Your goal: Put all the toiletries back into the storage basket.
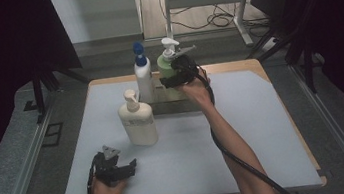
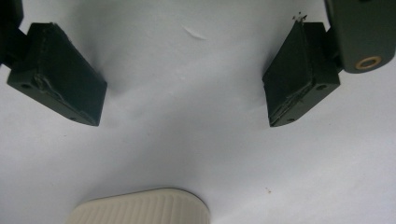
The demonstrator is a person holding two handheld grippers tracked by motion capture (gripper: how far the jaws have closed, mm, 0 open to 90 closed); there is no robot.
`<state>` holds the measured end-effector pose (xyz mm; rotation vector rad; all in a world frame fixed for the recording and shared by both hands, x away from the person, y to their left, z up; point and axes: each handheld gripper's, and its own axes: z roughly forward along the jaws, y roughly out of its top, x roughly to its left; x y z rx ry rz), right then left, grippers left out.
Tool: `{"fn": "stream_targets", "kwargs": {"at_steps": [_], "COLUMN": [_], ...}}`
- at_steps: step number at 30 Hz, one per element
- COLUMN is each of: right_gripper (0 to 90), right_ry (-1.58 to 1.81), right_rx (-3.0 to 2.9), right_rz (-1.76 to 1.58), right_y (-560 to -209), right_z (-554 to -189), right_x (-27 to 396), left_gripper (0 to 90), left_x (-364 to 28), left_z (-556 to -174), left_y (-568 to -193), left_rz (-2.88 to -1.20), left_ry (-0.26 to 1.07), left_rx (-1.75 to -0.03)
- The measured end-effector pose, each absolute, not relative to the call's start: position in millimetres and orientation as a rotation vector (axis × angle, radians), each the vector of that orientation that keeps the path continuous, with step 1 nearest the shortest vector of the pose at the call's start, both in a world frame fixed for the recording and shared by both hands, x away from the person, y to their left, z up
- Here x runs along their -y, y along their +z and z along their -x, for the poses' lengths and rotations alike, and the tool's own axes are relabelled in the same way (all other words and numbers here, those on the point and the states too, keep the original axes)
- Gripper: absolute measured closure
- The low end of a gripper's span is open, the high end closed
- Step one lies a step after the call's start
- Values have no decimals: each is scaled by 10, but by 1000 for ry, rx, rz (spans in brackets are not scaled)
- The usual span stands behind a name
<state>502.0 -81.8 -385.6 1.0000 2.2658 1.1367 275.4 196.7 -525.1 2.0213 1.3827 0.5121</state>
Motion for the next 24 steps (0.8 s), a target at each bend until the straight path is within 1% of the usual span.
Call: {"fn": "stream_targets", "kwargs": {"at_steps": [24], "right_gripper": [120], "right_ry": [1054], "right_rx": [-2347], "right_rz": [-1028], "right_y": [-4111], "right_z": [-5048], "right_x": [768], "left_gripper": [126], "left_x": [-1968], "left_z": [-2755], "left_y": [-5250], "left_rz": [-2022], "left_ry": [510], "left_rx": [-1383]}}
